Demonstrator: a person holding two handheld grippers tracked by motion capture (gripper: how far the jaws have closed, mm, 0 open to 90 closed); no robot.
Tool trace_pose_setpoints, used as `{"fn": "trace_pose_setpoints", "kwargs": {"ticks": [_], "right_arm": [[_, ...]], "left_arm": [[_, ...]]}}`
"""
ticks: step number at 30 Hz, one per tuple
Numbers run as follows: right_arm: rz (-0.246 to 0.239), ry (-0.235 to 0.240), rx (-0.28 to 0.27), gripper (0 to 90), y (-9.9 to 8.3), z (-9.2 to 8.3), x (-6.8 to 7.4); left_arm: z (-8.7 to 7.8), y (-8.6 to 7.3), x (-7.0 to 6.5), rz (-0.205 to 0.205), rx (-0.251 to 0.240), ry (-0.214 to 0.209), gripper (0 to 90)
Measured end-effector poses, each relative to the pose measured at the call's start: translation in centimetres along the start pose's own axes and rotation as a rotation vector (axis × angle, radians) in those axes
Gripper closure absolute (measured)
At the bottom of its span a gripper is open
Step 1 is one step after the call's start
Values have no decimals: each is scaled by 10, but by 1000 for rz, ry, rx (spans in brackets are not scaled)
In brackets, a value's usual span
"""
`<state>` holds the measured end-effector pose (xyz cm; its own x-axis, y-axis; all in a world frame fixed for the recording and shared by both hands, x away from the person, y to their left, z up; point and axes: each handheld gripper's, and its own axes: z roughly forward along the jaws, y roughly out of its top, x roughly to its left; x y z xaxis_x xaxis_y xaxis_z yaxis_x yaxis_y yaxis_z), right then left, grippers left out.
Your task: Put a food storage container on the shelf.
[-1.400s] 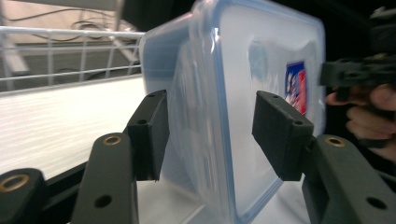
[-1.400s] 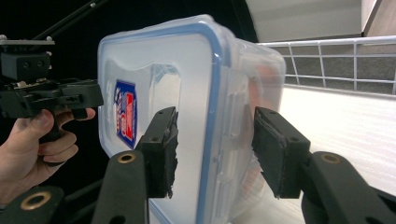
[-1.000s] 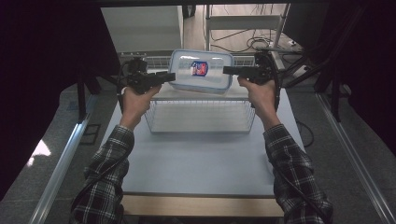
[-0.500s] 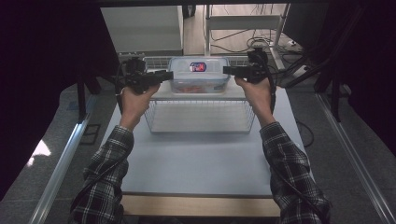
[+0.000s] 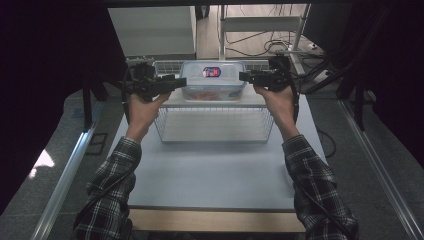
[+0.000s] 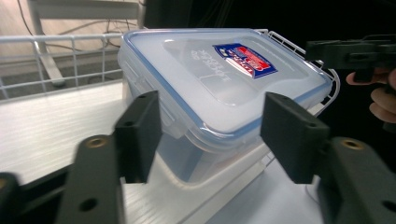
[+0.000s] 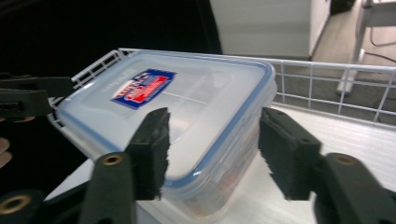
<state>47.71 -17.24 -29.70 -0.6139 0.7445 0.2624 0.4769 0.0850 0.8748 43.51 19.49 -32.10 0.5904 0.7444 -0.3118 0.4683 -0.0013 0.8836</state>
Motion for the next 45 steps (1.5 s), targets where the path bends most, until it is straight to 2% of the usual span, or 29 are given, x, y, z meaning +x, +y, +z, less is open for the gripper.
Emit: {"fn": "trace_pose_setpoints", "kwargs": {"ticks": [4,5,6,7,8,10,14,19,20,25,26,30,32,33,35,36,37,43,45], "right_arm": [[-34,15,-12,365,-7,-11,-1],[-34,15,-12,365,-7,-11,-1],[-41,38,-19,335,-12,-16,-2],[-47,44,-21,323,-14,-18,-2],[-53,46,-22,312,-16,-20,-2],[-66,51,-19,289,-21,-23,-1],[-92,54,-11,249,-32,-28,1],[-117,48,-2,224,-43,-32,3],[-118,56,-1,211,-49,-34,3],[-130,62,9,194,-60,-39,5],[-138,67,8,188,-67,-42,6],[-153,68,16,178,-78,-46,8],[-162,68,22,174,-83,-48,9],[-162,68,22,174,-83,-48,9],[-194,59,16,160,-91,-52,12],[-203,56,17,159,-94,-54,13],[-205,57,16,157,-96,-55,13],[-231,54,24,114,-114,-61,15],[-234,48,23,107,-120,-64,15]], "left_arm": [[-9,-6,-4,53,-12,14,256],[-9,-6,-4,53,-12,14,241],[-13,-11,-6,76,-8,16,224],[-13,-11,-6,76,-8,16,207],[-16,-16,-9,96,-16,14,196],[-19,-22,-11,109,-13,9,170],[-23,-33,-18,152,4,27,130],[-29,-42,-22,161,18,25,104],[-31,-47,-24,158,29,35,105],[-35,-59,-26,180,49,31,105],[-37,-66,-28,194,58,33,101],[-41,-73,-32,211,63,39,99],[-44,-82,-37,223,66,43,99],[-44,-82,-37,223,66,43,99],[-45,-88,-38,223,64,44,94],[-47,-94,-39,217,57,38,94],[-47,-94,-39,217,57,38,94],[-50,-119,-42,202,50,54,85],[-50,-126,-42,198,61,56,75]]}}
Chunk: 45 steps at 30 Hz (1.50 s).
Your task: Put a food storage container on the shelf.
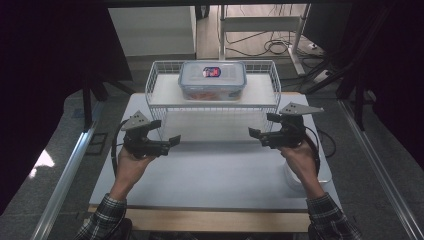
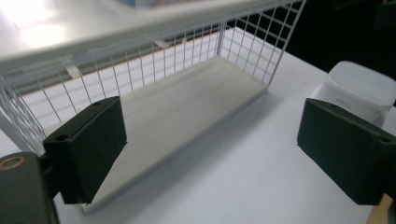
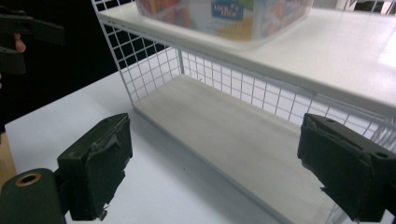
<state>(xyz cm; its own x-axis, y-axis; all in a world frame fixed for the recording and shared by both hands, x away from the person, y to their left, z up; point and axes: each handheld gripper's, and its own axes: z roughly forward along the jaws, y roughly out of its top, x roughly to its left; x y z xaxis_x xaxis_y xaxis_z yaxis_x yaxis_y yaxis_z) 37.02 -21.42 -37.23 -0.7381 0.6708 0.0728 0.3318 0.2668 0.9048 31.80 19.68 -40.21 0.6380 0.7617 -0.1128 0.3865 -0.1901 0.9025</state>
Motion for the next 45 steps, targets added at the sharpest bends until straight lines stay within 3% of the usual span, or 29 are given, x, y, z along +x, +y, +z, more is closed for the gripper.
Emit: {"fn": "trace_pose_setpoints", "kwargs": {"ticks": [6,17,23,27,30,31,38,45], "right_arm": [[7,-13,2,96,-19,-10,1],[21,-34,27,75,-45,-19,7],[6,-57,25,75,-57,-24,13],[3,-53,35,66,-72,-24,17],[1,-55,48,69,-81,-25,20],[3,-52,50,69,-83,-25,21],[5,-56,65,67,-101,-29,27],[3,-72,130,69,-118,-25,28]], "left_arm": [[-2,-19,-5,-8,-12,11,66],[-5,-43,-16,31,-3,43,43],[-4,-57,-23,60,15,17,36],[-4,-67,-26,55,3,12,35],[-3,-75,-28,45,-12,-16,32],[0,-81,-29,39,-14,-46,28],[6,-97,-35,65,51,-21,23],[9,-105,-38,99,91,8,22]]}}
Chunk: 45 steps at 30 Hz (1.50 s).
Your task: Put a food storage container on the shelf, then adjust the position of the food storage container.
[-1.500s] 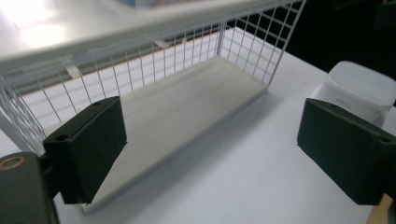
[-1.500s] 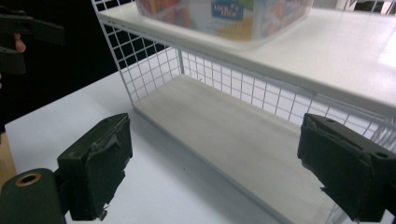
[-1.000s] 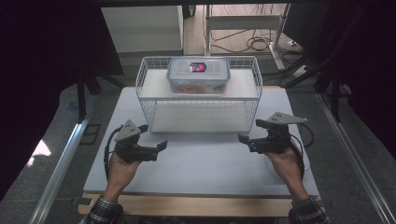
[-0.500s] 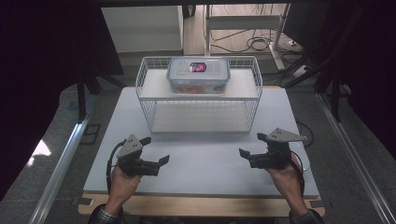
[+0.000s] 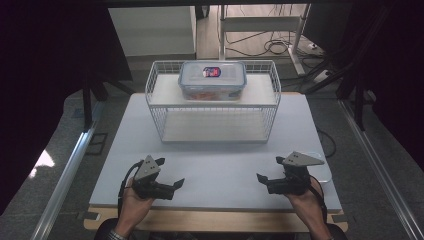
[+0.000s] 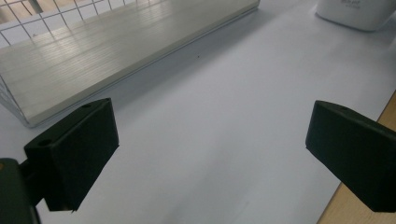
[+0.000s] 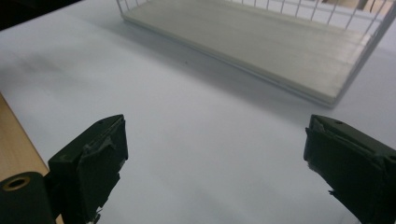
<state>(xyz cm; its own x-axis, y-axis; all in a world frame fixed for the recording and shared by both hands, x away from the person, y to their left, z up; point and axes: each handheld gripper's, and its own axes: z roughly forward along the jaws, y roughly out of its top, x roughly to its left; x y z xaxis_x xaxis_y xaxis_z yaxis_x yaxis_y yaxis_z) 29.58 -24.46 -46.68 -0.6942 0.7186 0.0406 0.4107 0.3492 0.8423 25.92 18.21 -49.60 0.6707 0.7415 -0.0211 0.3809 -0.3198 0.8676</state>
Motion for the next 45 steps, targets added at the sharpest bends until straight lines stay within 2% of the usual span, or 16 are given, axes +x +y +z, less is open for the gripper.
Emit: {"fn": "trace_pose_setpoints", "kwargs": {"ticks": [5,9,11,16,18,19,21,24,25,26,29,30,31,35,41,45], "right_arm": [[10,-26,46,25,-3,3,-5],[46,-48,96,50,-2,1,-8],[54,-77,108,133,-2,-2,-12],[86,-123,99,488,-1,-17,-26],[86,-131,100,529,-1,-21,-29],[85,-177,96,655,-2,-28,-39],[87,-191,98,690,-2,-30,-43],[126,-267,99,874,-6,-45,-63],[126,-267,99,874,-6,-45,-63],[141,-311,103,898,-9,-52,-71],[170,-367,108,900,-14,-60,-85],[170,-367,108,900,-14,-60,-85],[198,-403,113,900,-19,-66,-94],[221,-454,111,900,-25,-75,-105],[251,-506,141,900,-36,-80,-117],[266,-501,161,900,-39,-79,-120]], "left_arm": [[-1,-1,1,1,-3,10,22],[-2,-2,3,-11,-8,13,23],[-2,-3,4,-21,-8,10,24],[-1,-4,6,-28,-5,10,25],[0,-4,6,-29,-5,8,25],[0,-4,6,-32,-5,8,25],[0,-4,6,-32,-4,9,26],[1,-4,7,-35,0,7,27],[1,-4,7,-35,0,7,27],[1,-4,7,-36,3,7,27],[1,-4,7,-36,5,7,28],[1,-4,7,-36,5,7,28],[1,-5,7,-36,8,8,29],[2,-5,7,-37,13,7,29],[3,-5,6,-33,19,7,30],[3,-5,7,-35,21,7,31]]}}
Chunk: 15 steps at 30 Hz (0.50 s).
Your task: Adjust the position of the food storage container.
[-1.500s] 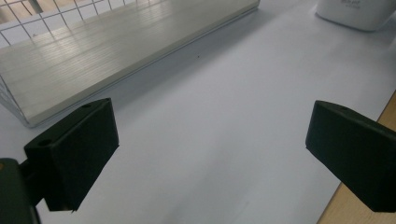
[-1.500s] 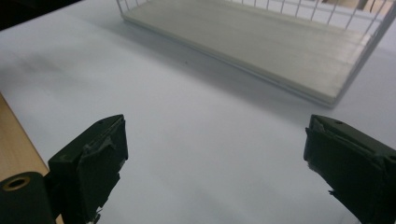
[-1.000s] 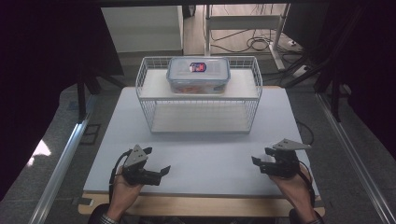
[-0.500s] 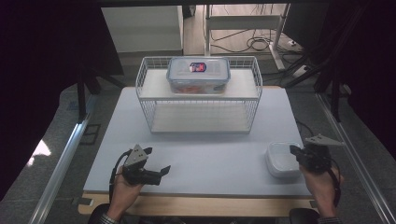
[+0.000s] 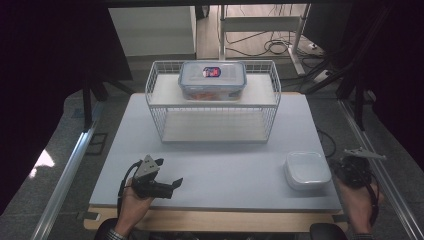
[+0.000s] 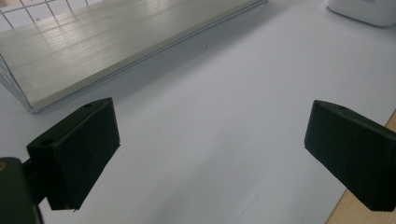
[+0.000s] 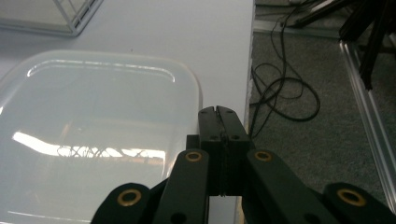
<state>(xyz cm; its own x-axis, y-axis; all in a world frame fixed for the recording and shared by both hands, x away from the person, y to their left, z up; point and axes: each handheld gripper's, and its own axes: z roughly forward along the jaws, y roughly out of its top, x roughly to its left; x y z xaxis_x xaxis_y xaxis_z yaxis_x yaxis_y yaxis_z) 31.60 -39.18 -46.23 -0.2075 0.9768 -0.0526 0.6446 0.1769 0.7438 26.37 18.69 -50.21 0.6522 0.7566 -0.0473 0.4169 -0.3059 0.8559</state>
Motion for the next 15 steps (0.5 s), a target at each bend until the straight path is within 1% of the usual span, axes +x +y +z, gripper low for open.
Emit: {"fn": "trace_pose_setpoints", "kwargs": {"ticks": [1,2,4,9,10,11,13,15], "right_arm": [[-3,-9,13,900,-1,1,1],[-1,-8,15,900,-1,1,2],[3,4,15,900,-1,2,3],[-13,43,21,900,0,4,12],[-13,43,21,900,0,4,12],[-22,61,23,900,1,5,17],[-24,90,20,899,1,6,21],[-28,106,23,900,1,7,24]], "left_arm": [[0,0,0,-1,0,-1,30],[0,0,0,-2,0,-1,30],[0,0,0,-1,0,-1,31],[0,0,0,1,5,0,31],[0,0,0,1,5,0,30],[0,0,0,3,9,-1,30],[1,0,0,3,13,0,30],[1,0,0,2,14,-1,30]]}}
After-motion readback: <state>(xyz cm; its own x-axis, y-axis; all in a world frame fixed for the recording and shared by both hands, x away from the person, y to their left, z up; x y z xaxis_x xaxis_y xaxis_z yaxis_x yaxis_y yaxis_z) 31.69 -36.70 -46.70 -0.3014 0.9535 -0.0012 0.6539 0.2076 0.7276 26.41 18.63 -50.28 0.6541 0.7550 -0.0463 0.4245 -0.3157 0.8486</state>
